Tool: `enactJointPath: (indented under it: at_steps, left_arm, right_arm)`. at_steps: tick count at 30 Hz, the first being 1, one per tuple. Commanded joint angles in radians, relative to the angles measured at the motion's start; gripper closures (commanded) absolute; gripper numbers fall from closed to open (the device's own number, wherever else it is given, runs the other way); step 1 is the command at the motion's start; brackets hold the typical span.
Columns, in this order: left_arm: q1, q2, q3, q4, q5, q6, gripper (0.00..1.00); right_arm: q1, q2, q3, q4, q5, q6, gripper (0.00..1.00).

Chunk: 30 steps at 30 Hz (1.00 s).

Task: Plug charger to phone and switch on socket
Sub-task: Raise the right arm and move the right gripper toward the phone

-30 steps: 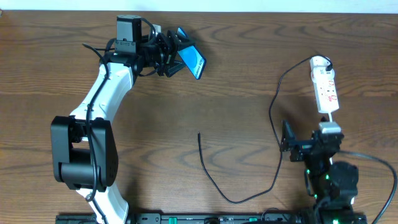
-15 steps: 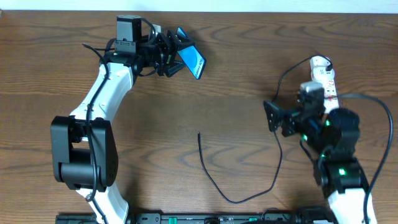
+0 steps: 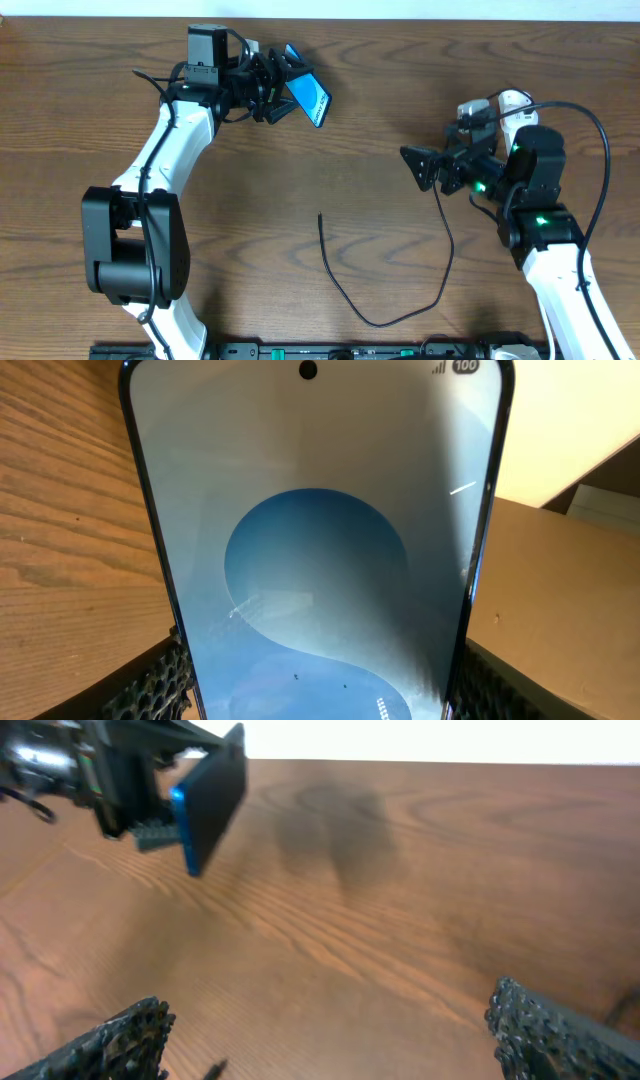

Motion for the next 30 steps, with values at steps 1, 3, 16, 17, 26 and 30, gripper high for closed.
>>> enactJointPath:
  at_steps: [1, 3, 16, 17, 26, 30]
  left_arm:
    - [0.002, -0.031, 0.031, 0.008, 0.012, -0.026, 0.93]
    - [0.002, -0.031, 0.031, 0.008, 0.012, -0.043, 0.93]
    - [0.002, -0.031, 0.031, 0.009, 0.012, -0.048, 0.93]
    - [0.002, -0.031, 0.031, 0.009, 0.012, -0.048, 0.93]
    - [0.002, -0.031, 0.031, 0.012, 0.0, -0.047, 0.92]
    - [0.002, -0.031, 0.031, 0.012, -0.018, -0.048, 0.93]
  right_arm:
    - [0.007, 0.016, 0.037, 0.045, -0.099, 0.011, 0.01]
    - [0.007, 0.018, 0.037, 0.07, -0.1, 0.039, 0.01]
    - [0.013, 0.04, 0.038, 0.173, -0.111, 0.127, 0.01]
    - [0.014, 0.047, 0.039, 0.179, -0.122, 0.127, 0.01]
    - [0.014, 0.149, 0.102, 0.188, -0.184, 0.127, 0.01]
    - [0.016, 0.208, 0.154, 0.187, -0.232, 0.127, 0.01]
